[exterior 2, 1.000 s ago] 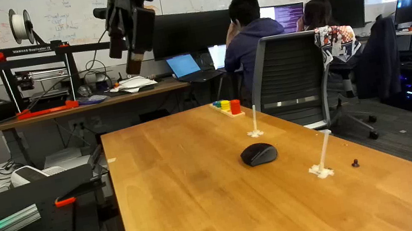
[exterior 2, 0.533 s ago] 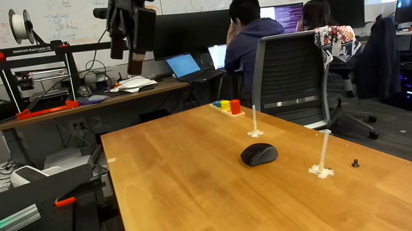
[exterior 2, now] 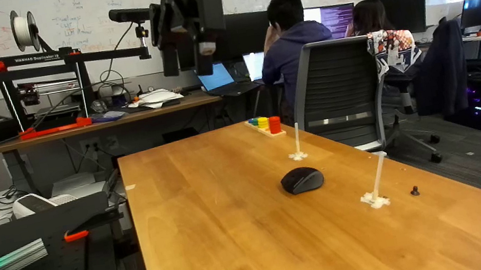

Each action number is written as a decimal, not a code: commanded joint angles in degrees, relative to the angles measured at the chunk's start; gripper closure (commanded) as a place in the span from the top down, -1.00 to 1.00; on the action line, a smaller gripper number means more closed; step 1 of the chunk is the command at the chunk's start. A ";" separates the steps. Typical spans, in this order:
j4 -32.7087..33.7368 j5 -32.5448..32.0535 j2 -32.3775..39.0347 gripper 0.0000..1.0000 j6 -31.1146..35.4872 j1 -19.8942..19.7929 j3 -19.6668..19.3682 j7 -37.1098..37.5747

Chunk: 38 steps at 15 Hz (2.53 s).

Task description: Press the left button on the mouse.

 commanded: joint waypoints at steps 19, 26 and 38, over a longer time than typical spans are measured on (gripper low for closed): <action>-0.96 -23.62 15.24 -0.82 43.76 -9.51 4.12 19.82; 1.81 -27.18 27.31 -0.82 49.25 -8.25 5.44 30.65; 12.11 -31.01 42.85 -0.81 49.33 -1.78 5.46 34.30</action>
